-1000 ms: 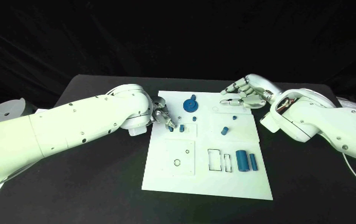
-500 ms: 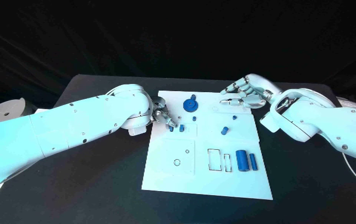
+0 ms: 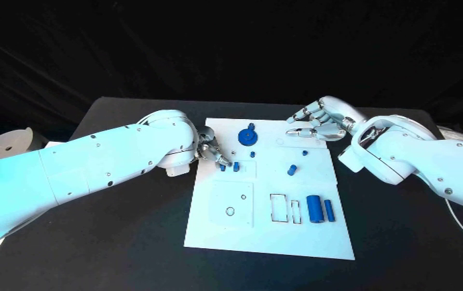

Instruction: Assemble the parts on the task board

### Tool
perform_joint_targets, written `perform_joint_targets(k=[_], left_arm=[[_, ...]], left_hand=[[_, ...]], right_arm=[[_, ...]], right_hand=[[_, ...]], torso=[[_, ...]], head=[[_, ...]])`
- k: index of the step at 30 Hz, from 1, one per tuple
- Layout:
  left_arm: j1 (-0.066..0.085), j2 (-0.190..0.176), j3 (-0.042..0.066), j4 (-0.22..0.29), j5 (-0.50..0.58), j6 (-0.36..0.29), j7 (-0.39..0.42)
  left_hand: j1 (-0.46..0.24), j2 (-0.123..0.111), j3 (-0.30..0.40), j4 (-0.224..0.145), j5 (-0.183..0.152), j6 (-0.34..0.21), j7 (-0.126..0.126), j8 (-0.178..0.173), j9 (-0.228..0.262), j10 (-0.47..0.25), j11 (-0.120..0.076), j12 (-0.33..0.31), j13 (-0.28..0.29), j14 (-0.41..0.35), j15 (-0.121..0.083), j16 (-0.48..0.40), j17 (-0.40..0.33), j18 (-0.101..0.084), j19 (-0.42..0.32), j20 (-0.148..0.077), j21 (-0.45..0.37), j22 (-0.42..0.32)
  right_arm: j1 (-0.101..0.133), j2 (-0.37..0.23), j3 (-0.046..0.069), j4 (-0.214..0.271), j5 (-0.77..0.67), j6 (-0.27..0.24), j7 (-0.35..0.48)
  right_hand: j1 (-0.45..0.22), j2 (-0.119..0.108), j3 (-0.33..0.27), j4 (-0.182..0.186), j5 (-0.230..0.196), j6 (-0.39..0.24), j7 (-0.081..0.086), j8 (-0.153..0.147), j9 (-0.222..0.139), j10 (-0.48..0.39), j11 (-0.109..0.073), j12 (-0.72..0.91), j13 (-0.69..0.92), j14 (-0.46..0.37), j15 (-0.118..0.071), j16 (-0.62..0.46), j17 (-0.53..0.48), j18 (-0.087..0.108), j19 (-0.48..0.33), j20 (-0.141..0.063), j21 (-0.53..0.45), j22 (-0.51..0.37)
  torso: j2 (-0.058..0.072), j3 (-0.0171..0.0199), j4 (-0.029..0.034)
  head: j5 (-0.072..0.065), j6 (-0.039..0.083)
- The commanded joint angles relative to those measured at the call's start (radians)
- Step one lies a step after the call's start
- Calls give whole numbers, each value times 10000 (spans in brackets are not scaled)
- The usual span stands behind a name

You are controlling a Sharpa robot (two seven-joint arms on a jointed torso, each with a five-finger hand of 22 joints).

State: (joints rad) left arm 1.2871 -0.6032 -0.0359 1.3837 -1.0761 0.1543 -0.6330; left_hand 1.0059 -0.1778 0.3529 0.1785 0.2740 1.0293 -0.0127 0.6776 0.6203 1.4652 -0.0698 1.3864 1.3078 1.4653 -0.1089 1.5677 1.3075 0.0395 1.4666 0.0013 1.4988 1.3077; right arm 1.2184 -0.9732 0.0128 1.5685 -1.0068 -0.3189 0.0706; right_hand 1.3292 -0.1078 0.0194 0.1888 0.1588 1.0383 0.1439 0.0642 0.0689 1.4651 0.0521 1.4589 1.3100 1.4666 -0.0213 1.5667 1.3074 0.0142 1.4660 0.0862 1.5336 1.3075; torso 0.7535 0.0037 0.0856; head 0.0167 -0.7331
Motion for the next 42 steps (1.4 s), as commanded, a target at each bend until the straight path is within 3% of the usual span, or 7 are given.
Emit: perform_joint_targets(k=[1,23,26,30,34,38,42], left_arm=[[-85,-22,-59,-7,-39,180,-196],[-89,-387,-23,245,1331,-2126,568],[-89,-482,-24,286,2148,-2910,1609],[-89,-534,-27,278,3307,-3805,3409],[-89,-529,-32,245,3736,-4272,4864],[-95,-425,-48,210,2711,-4273,5940],[-120,-204,-141,158,694,-4125,6329]], left_hand=[[-83,79,-264,93,1,44,33,39,-11,222,-28,42,370,1055,-96,31,2633,-175,700,-91,41,1875],[-144,732,-3080,1119,-695,-229,99,155,-193,-15,27,-366,-52,1055,-84,31,2633,-87,567,-89,-263,1604],[227,916,-3255,1117,-663,-689,255,46,-258,-563,143,-1178,-966,1055,-17,31,2633,88,257,-34,-887,995],[1254,1214,-3139,1066,-603,-2082,877,-473,-585,-3608,702,-4934,-4872,541,436,-787,1352,497,-727,295,-2705,-669],[2759,1235,-2706,605,-561,-3140,1499,-1012,-1045,-5291,1300,-6195,-5778,-1601,964,-3558,-2151,1244,-3322,723,-6978,-4280],[4476,1136,-1790,-149,-713,-3264,1862,-1566,-1712,-6125,1724,-7574,-7003,-3558,1258,-5907,-4709,1290,-3945,1049,-7973,-4886],[5249,619,-867,-580,-1455,-2682,1806,-2460,-2768,-5827,1681,-8829,-8525,-3669,1318,-6423,-5450,1447,-3814,1180,-8353,-5218]], right_arm=[[-7,4,0,2,-12,94,83],[-22,36,-1,-69,34,129,94],[-25,38,-1,-77,37,134,92],[-29,41,-2,-81,38,135,92],[-32,48,-2,-83,39,134,94],[-34,65,-2,-81,39,131,97],[-36,79,-2,-83,39,116,103]], right_hand=[[-18,119,-78,-7,50,-41,-45,36,15,512,36,-45,2078,1042,52,41,2634,39,645,34,-46,1911],[-31,127,-98,2,70,-49,-44,32,14,512,38,-45,2078,1042,53,41,2634,42,640,34,-53,1900],[-31,127,-98,2,70,-49,-44,32,14,512,38,-45,2078,1042,53,41,2634,42,640,34,-53,1900],[-34,140,-111,6,98,-52,-43,32,13,511,39,-48,2075,1042,53,41,2634,41,642,34,-51,1904],[-34,146,-117,8,114,-53,-43,31,13,514,39,-41,2078,1042,53,41,2634,42,639,34,-54,1899],[-34,146,-117,8,114,-53,-43,31,13,514,39,-41,2078,1042,53,41,2634,42,639,34,-54,1899],[-33,150,-120,8,124,-54,-43,31,13,513,39,-42,2078,1042,53,41,2634,41,641,34,-52,1902]], torso=[[6,-2,0],[3,-12,5],[4,-7,10],[-1,-6,13],[-4,-6,13],[-7,-2,21],[6,-10,8]], head=[[-6,11],[-56,6],[-80,16],[-94,26],[-101,47],[-126,67],[-150,116]])
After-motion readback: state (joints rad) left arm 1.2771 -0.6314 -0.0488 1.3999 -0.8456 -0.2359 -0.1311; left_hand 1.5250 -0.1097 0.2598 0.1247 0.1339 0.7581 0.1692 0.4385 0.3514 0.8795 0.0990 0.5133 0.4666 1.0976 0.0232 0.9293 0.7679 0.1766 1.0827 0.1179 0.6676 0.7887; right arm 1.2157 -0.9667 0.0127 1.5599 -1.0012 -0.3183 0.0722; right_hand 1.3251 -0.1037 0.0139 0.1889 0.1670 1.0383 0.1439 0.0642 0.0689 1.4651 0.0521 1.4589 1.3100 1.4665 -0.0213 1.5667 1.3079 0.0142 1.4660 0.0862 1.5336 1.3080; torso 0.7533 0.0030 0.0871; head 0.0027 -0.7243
